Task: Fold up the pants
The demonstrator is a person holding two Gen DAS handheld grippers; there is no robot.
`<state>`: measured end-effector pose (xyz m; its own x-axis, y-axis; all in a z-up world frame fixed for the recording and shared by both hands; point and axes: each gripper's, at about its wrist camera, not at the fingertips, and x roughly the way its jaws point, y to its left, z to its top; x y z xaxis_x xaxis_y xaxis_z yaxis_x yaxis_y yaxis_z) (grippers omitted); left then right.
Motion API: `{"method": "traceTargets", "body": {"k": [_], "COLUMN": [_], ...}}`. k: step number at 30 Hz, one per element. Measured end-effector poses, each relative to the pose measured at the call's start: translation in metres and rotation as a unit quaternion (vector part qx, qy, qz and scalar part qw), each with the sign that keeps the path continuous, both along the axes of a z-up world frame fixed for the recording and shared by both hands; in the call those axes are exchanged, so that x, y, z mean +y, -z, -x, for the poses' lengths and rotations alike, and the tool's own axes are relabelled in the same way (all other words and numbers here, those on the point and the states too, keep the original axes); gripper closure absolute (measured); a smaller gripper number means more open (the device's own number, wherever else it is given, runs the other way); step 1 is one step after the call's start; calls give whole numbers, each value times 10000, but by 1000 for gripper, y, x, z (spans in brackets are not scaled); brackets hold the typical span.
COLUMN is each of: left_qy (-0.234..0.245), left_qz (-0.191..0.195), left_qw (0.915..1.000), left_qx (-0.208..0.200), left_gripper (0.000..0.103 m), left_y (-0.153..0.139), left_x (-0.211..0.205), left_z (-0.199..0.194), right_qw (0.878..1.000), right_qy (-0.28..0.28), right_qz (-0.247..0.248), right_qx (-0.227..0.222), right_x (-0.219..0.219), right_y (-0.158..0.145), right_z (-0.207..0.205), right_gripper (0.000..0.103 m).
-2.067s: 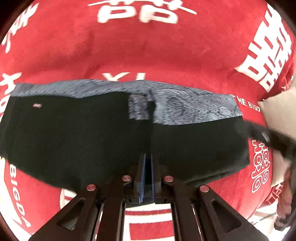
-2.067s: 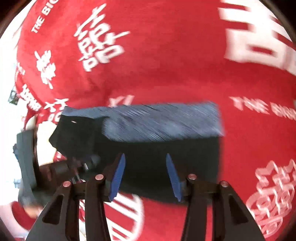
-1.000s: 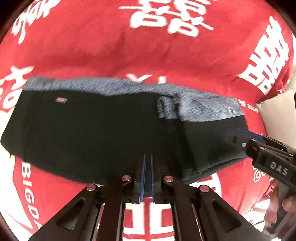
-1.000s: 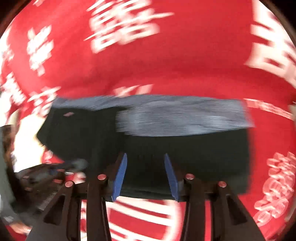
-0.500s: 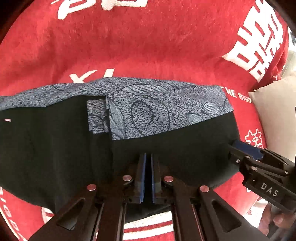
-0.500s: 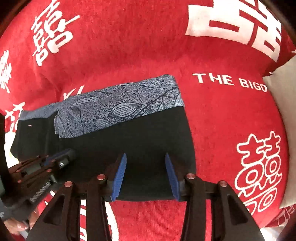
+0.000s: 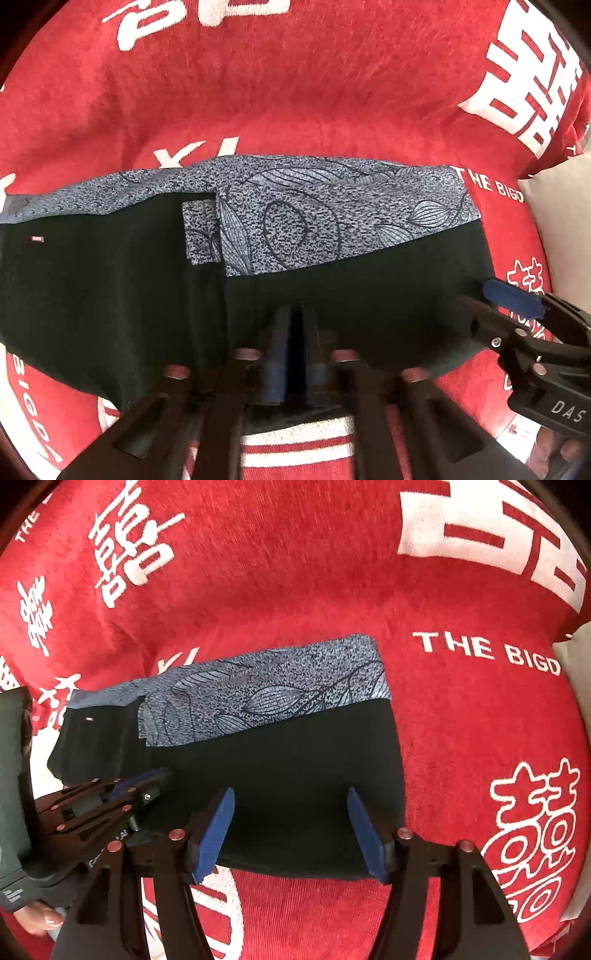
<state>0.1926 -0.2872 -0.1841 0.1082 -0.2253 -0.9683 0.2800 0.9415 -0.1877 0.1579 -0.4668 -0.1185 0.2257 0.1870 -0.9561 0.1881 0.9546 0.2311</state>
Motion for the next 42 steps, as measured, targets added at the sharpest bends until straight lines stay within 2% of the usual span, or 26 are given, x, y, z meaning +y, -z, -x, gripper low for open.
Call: {"method": "traceTargets", "body": {"k": [1,2,4,9,12,14,16,20,23,27,30,32,33,35,36,39,40,42], "left_qy": [-11,-149,-251,-205,-270,-384,-531,-428,-470,-767,-1112,-1466,-1604,-2032,-2246,-2902,-3131,-3410], "left_qz": [59,-294,-163,-327,-337,-220,-4,178,329,457,448,443,525,715,844,1366,1572,1837], "left_qw": [10000,9993,9995,9993,9987,9973,9963,9971,9976,9960,9927,9880,9854,9762,9704,9467,9361,9214], "left_qx": [-10,-151,-104,24,286,588,675,598,383,-38,-147,-204,-209,-262,-289,-295,-321,-327], "left_gripper": [11,1,1,1,1,1,1,1,1,1,1,1,1,1,1,1,1,1], "left_y": [-2,-5,-6,-2,9,20,24,23,11,-11,-14,-17,-16,-13,-10,2,9,20], "left_x": [-3,-3,-1,-3,2,10,18,21,39,91,142,182,199,240,258,311,327,347], "left_z": [1,1,0,4,9,9,9,12,15,18,15,14,10,5,4,4,6,8], "right_qw": [10000,10000,9999,9998,9998,9998,9998,9997,9993,9989,9983,9979,9965,9920,9912,9930,9929,9923], "right_qy": [-6,-13,95,115,131,112,55,0,91,109,-107,-194,-222,-409,-418,-346,-383,-438], "right_qz": [18,-9,-35,-44,-27,-2,45,178,319,446,567,529,689,1163,1229,1104,1101,1130], "right_qx": [-23,-40,-74,-138,-161,-169,-174,-179,-180,-72,12,317,418,258,270,242,246,267], "right_x": [-1,-3,-11,-21,-22,-22,-19,-8,7,36,69,86,94,109,111,106,106,107], "right_y": [-3,-5,-8,-13,-17,-21,-24,-29,-29,-24,-11,12,22,26,26,26,26,26], "right_z": [2,1,2,5,5,8,8,9,6,1,-6,-10,-10,-10,-10,-9,-9,-10], "right_gripper": [36,37,37,37,36,35,35,32,26,26,22,21,17,16,16,16,16,15]}}
